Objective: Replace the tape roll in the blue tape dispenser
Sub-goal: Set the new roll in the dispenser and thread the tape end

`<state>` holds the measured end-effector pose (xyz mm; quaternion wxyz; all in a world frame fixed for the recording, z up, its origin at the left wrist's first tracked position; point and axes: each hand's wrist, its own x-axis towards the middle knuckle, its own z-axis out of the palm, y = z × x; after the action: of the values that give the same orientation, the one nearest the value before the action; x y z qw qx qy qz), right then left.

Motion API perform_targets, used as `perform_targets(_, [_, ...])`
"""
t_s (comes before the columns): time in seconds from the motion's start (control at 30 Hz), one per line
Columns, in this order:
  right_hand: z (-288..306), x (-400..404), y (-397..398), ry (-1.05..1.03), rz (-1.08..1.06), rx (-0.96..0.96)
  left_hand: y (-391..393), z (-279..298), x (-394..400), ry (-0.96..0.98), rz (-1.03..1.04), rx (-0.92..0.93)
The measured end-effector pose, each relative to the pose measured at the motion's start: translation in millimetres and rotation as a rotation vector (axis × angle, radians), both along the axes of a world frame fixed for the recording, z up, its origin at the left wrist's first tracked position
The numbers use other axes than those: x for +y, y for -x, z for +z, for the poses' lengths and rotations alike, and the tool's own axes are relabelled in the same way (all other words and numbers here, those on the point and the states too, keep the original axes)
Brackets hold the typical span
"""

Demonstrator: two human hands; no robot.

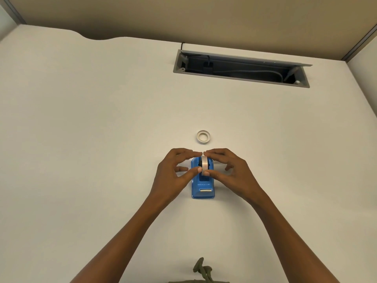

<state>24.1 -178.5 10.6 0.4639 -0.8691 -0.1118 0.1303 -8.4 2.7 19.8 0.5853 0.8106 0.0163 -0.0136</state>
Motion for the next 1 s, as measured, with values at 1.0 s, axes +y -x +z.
perform_targets(1.0, [-5, 3, 1, -0.106, -0.063, -0.095, -4, -15, -12, 0.049, -0.006, 0.074])
